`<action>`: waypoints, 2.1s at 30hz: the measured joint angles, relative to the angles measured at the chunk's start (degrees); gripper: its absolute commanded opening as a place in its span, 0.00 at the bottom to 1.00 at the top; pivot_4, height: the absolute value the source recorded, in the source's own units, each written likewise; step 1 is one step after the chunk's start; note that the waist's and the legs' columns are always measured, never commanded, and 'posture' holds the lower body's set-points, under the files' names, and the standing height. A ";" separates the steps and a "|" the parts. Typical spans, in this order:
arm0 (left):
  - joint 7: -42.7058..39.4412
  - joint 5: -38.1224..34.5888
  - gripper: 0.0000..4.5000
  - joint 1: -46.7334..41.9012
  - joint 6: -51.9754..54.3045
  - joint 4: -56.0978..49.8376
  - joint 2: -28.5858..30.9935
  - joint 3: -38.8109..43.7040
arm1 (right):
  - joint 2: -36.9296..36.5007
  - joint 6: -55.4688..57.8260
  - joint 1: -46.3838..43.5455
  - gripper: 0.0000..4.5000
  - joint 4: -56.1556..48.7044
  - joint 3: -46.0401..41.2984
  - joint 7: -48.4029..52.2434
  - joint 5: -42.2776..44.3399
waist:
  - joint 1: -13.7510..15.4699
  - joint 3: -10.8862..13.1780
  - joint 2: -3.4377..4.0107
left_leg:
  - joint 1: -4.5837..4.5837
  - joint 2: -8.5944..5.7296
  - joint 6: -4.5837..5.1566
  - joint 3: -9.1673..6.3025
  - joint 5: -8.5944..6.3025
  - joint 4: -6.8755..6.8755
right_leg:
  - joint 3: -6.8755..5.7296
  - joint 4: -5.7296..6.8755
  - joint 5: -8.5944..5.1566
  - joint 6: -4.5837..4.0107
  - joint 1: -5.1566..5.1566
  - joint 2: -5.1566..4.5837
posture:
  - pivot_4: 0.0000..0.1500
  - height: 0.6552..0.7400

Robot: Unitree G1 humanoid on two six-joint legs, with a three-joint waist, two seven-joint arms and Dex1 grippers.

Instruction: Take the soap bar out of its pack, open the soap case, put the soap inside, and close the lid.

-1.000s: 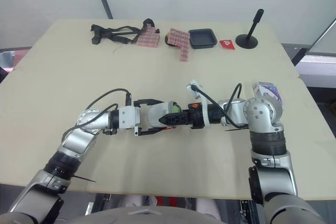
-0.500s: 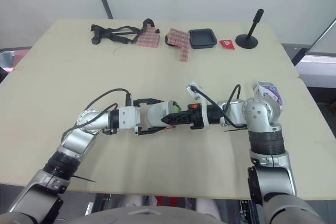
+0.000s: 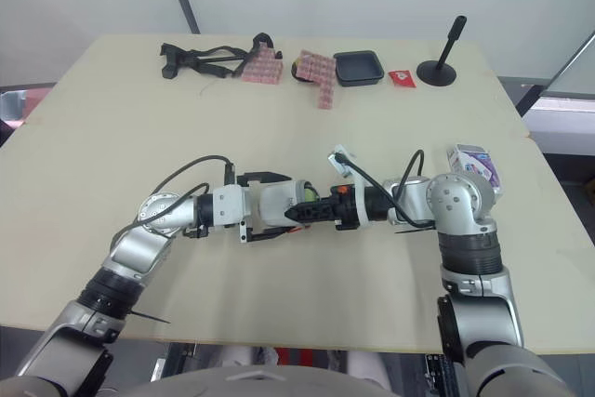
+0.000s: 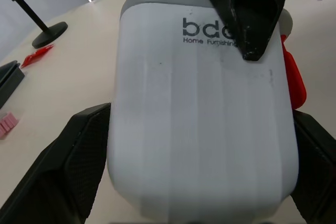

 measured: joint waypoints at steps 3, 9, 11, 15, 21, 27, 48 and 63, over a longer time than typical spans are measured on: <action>-1.79 -2.27 1.00 -0.07 2.71 -0.03 0.64 0.00 | -0.09 -0.06 0.00 0.49 -0.24 0.55 0.16 -0.01 | 0.01 0.00 0.00 | 0.01 0.00 0.00 0.00 0.00 0.00 | 0.00 0.00 0.00 0.00 0.00 0.00 | 1.00 1.00; -6.69 -5.91 1.00 -1.13 6.30 0.25 5.14 1.70 | -1.57 -0.58 0.00 0.49 -0.41 0.98 0.59 -0.71 | -0.02 0.00 0.00 | 0.33 -0.01 0.00 0.00 0.00 -0.01 | -0.03 0.01 0.00 0.00 -0.03 0.01 | 1.00 1.00; -8.35 -6.38 1.00 -1.84 6.94 1.08 6.87 2.57 | -1.90 -0.82 0.00 0.49 -0.43 1.06 0.72 -0.95 | -0.03 0.00 0.00 | 0.34 -0.01 0.00 0.01 0.00 -0.02 | -0.02 0.01 0.00 0.00 -0.03 0.01 | 1.00 1.00; -11.40 -7.70 1.00 -1.91 7.97 1.86 8.53 3.43 | -2.72 -1.04 0.00 0.49 -0.43 1.86 1.25 -1.41 | 0.02 0.00 0.00 | 0.35 -0.02 0.00 0.01 0.00 -0.05 | -0.03 -0.01 0.00 0.00 -0.03 0.01 | 1.00 1.00; -12.88 -11.57 1.00 -2.17 15.92 1.52 8.66 4.79 | -5.79 -2.89 -0.04 0.46 -0.95 4.70 2.76 -3.08 | 0.07 0.00 0.00 | 0.03 -0.02 -0.01 0.02 0.00 -0.05 | -0.03 -0.02 0.00 0.00 -0.02 0.00 | 1.00 1.00; -11.57 -16.21 1.00 -5.09 28.97 -1.77 8.47 5.32 | -12.90 -8.70 -2.58 0.46 -4.03 12.77 7.66 -8.20 | 0.11 0.02 0.02 | -0.07 -0.01 -0.01 0.01 0.00 -0.03 | 0.03 -0.03 0.00 0.00 -0.02 0.01 | 1.00 1.00; -4.98 -16.43 1.00 -12.86 48.53 -12.31 3.51 -0.46 | -28.83 -29.51 -22.29 0.46 -13.81 44.05 26.68 -38.06 | 0.37 0.05 0.03 | -0.26 0.01 -0.02 -0.03 -0.02 0.02 | 0.28 -0.15 0.02 0.03 0.02 0.19 | 1.00 1.00; -6.16 -8.02 1.00 -12.49 34.06 -7.22 0.93 -4.69 | -26.76 -30.05 -23.56 0.46 -15.71 45.30 31.80 -40.90 | 0.17 0.05 0.04 | -0.20 0.02 -0.01 -0.03 -0.01 0.11 | 0.30 -0.02 0.01 0.03 0.01 0.22 | 1.00 1.00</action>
